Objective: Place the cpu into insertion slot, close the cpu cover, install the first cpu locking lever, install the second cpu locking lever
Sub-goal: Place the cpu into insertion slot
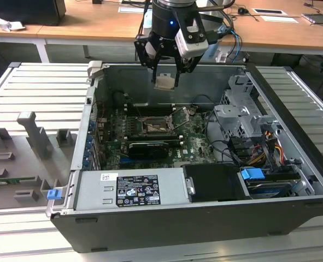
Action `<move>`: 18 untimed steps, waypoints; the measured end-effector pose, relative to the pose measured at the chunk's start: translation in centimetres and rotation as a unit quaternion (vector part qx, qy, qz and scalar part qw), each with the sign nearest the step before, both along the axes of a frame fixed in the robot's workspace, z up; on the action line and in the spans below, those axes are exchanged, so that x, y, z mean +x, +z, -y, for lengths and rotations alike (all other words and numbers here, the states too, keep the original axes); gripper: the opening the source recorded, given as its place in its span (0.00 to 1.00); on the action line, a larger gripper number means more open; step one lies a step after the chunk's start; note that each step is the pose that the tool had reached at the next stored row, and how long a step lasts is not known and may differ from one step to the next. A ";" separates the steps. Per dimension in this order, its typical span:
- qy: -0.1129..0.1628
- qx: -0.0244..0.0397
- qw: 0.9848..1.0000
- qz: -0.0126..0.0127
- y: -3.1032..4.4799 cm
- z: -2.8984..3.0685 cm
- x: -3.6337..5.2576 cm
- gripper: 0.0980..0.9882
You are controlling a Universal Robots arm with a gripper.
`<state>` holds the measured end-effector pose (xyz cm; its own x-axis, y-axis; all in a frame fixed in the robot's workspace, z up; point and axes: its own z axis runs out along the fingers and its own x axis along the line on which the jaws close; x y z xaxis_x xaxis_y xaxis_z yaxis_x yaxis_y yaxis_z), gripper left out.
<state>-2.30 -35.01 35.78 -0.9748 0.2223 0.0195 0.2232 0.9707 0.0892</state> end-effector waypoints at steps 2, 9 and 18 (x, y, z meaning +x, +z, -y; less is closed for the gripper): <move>-0.003 0.000 1.000 0.000 -0.01 0.00 0.00 0.48; -0.020 0.000 1.000 0.000 -0.03 0.00 0.00 0.48; -0.043 0.000 0.999 0.000 -0.03 0.00 0.00 0.48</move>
